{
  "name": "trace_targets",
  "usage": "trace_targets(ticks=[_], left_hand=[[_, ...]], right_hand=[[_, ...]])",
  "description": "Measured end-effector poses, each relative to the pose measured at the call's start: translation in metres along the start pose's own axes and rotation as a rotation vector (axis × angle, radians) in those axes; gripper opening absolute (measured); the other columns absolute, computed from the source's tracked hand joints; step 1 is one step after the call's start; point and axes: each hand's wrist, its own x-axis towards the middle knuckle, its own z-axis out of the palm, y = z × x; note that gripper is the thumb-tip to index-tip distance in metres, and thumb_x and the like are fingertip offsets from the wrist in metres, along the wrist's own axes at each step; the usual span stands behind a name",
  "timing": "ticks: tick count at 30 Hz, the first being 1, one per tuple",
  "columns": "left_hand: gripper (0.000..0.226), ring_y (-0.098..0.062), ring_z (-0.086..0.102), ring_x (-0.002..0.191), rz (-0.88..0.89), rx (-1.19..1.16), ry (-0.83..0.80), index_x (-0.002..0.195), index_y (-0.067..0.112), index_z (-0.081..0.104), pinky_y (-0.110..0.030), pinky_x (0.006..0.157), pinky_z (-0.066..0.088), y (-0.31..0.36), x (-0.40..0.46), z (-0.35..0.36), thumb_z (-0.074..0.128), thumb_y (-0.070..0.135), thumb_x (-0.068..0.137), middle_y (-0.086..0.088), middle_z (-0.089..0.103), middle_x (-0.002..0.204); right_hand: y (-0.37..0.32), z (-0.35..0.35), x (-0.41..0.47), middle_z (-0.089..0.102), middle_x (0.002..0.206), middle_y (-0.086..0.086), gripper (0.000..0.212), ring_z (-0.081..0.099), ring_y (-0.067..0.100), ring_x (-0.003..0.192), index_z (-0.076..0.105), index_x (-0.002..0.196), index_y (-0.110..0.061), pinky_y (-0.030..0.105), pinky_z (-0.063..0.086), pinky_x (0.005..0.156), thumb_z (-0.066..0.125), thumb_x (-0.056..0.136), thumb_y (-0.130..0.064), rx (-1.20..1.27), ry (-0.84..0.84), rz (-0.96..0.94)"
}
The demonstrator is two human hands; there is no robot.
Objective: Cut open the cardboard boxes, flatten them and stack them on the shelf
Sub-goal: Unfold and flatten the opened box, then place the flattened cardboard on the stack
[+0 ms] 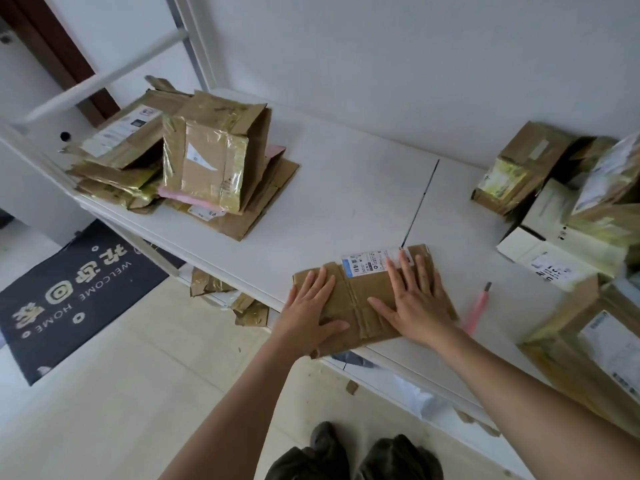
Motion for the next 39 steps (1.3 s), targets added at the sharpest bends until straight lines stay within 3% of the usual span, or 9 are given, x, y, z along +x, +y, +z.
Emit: trace_targets(ticks=[7,10,14,16,18,21,27,34,39], left_hand=[[0.089,-0.012,-0.014,0.151,-0.111,-0.085,0.132,0.157,0.032,0.013,-0.039,0.122,-0.002,0.013,-0.001,0.003,0.065,0.053,0.087,0.009,-0.01,0.165],[0.096,-0.024,-0.007,0.152,-0.264,-0.308,0.24,0.157,0.024,0.018,-0.043,0.123,0.012,0.025,-0.003,0.004,0.077,0.032,0.082,0.0,-0.01,0.165],[0.078,-0.021,0.045,0.119,-0.574,-0.862,0.499,0.15,0.017,0.032,-0.03,0.095,0.044,0.038,-0.007,-0.012,0.074,0.012,0.084,-0.006,0.041,0.138],[0.05,-0.023,0.06,0.101,-0.653,-1.123,0.476,0.136,0.008,0.05,-0.034,0.082,0.055,0.037,-0.009,-0.025,0.068,0.008,0.089,-0.005,0.061,0.116],[0.015,-0.029,0.067,0.095,-0.616,-1.208,0.415,0.104,0.009,0.066,-0.044,0.085,0.058,0.036,-0.015,-0.038,0.062,0.001,0.092,-0.007,0.068,0.097],[0.021,-0.026,0.067,0.086,-0.603,-1.279,0.458,0.087,0.015,0.062,-0.043,0.081,0.058,0.04,-0.03,-0.052,0.055,-0.003,0.095,-0.006,0.068,0.09],[0.02,-0.017,0.064,0.07,-0.542,-1.497,0.648,0.092,0.013,0.062,-0.029,0.058,0.053,0.026,-0.058,-0.094,0.052,-0.004,0.096,-0.002,0.068,0.082],[0.019,-0.013,0.062,0.076,-0.343,-1.813,0.662,0.102,0.012,0.062,-0.031,0.07,0.055,-0.023,-0.063,-0.145,0.049,-0.002,0.099,-0.003,0.067,0.089],[0.019,-0.014,0.066,0.077,-0.31,-1.912,0.616,0.103,0.01,0.065,-0.026,0.06,0.056,-0.116,-0.074,-0.198,0.049,-0.001,0.1,-0.004,0.07,0.091]], right_hand=[[0.001,-0.003,0.005,-0.034,0.158,-0.004,0.087,-0.028,0.027,0.146,-0.023,0.151,-0.033,0.053,-0.012,0.118,0.012,0.086,-0.079,0.037,-0.06,0.014],[0.0,-0.001,0.005,-0.032,0.159,-0.005,0.087,-0.029,0.026,0.146,-0.017,0.154,-0.032,0.052,-0.013,0.118,0.014,0.087,-0.078,0.059,-0.035,0.012],[0.001,-0.001,0.001,-0.028,0.161,-0.005,0.086,-0.027,0.025,0.147,-0.012,0.155,-0.031,0.051,-0.015,0.118,0.014,0.087,-0.077,0.074,0.005,-0.012],[0.002,-0.006,-0.001,-0.026,0.161,-0.005,0.089,-0.025,0.024,0.148,-0.011,0.155,-0.032,0.05,-0.014,0.119,0.01,0.083,-0.079,0.108,-0.004,-0.033],[0.0,-0.013,-0.006,-0.027,0.161,-0.006,0.087,-0.025,0.025,0.148,-0.011,0.155,-0.033,0.051,-0.013,0.119,0.011,0.083,-0.077,0.165,-0.021,-0.029],[-0.015,-0.023,-0.022,-0.022,0.163,0.001,0.079,-0.02,0.03,0.149,-0.006,0.156,-0.033,0.056,-0.009,0.117,0.027,0.093,-0.068,0.282,0.136,0.038],[-0.079,-0.076,-0.04,-0.011,0.163,0.018,0.085,-0.008,0.044,0.148,0.012,0.156,-0.023,0.065,0.009,0.117,0.057,0.091,-0.052,0.704,0.546,0.299],[-0.177,-0.14,-0.021,-0.017,0.159,0.023,0.094,0.001,0.04,0.149,0.013,0.155,-0.017,0.055,0.033,0.115,0.074,0.085,-0.028,0.93,0.844,0.101],[-0.297,-0.144,0.018,0.016,0.154,0.023,0.082,0.032,0.038,0.14,0.023,0.153,-0.014,0.053,0.044,0.106,0.072,0.087,-0.016,0.996,0.869,0.036]])
